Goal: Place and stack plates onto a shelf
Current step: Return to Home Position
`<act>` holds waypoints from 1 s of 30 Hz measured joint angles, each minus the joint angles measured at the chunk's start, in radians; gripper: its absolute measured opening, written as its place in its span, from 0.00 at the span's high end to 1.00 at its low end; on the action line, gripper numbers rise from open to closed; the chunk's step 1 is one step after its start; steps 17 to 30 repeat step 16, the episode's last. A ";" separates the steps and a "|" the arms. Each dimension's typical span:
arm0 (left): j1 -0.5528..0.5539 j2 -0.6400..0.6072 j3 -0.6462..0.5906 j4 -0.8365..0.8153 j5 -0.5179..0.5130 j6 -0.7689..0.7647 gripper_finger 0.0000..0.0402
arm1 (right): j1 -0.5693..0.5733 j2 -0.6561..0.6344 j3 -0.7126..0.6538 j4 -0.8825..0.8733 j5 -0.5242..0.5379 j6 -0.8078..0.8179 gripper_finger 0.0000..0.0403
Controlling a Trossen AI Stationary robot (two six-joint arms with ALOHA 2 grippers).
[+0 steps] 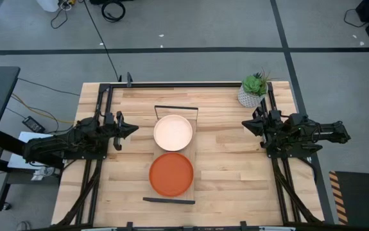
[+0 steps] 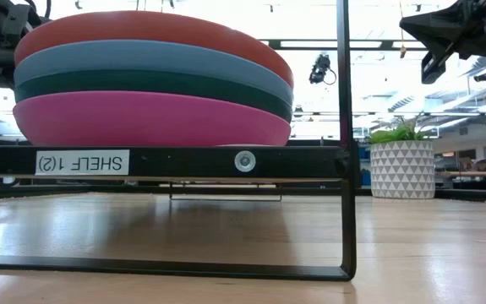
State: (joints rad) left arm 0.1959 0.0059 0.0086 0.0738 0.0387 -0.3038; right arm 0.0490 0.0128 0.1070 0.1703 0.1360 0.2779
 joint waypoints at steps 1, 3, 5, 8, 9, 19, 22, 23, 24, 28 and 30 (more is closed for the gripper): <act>0.000 0.000 0.000 0.000 0.000 0.000 0.97 | 0.000 0.000 0.000 0.000 0.000 0.000 0.97; 0.000 0.000 0.000 0.000 0.000 0.000 0.97 | 0.000 0.000 0.000 0.000 0.000 0.000 0.97; 0.000 0.000 0.000 0.000 0.000 0.000 0.97 | 0.000 0.000 0.000 0.000 0.000 0.000 0.97; 0.000 0.000 0.000 0.000 0.000 0.000 0.97 | 0.000 0.000 0.000 0.000 0.000 0.000 0.97; 0.000 0.000 0.000 0.000 0.000 0.000 0.97 | 0.000 0.000 0.000 0.000 0.000 0.000 0.97; 0.000 0.000 0.000 0.000 0.000 0.000 0.97 | 0.000 0.000 0.000 0.000 0.000 0.000 0.97; 0.000 0.000 0.000 0.000 0.000 0.000 0.97 | 0.000 0.000 0.000 0.000 0.000 0.000 0.97; 0.000 0.000 0.000 0.000 0.000 0.000 0.97 | 0.000 0.000 0.000 0.000 0.000 0.000 0.97; 0.000 0.000 0.000 0.000 0.000 0.000 0.97 | 0.000 0.000 0.000 0.000 0.000 0.000 0.97; 0.000 0.000 0.000 0.000 0.000 0.000 0.97 | 0.000 0.000 0.000 0.000 0.000 0.000 0.97; 0.000 0.000 0.000 0.000 0.000 0.000 0.97 | 0.000 0.000 0.000 0.000 0.000 0.000 0.97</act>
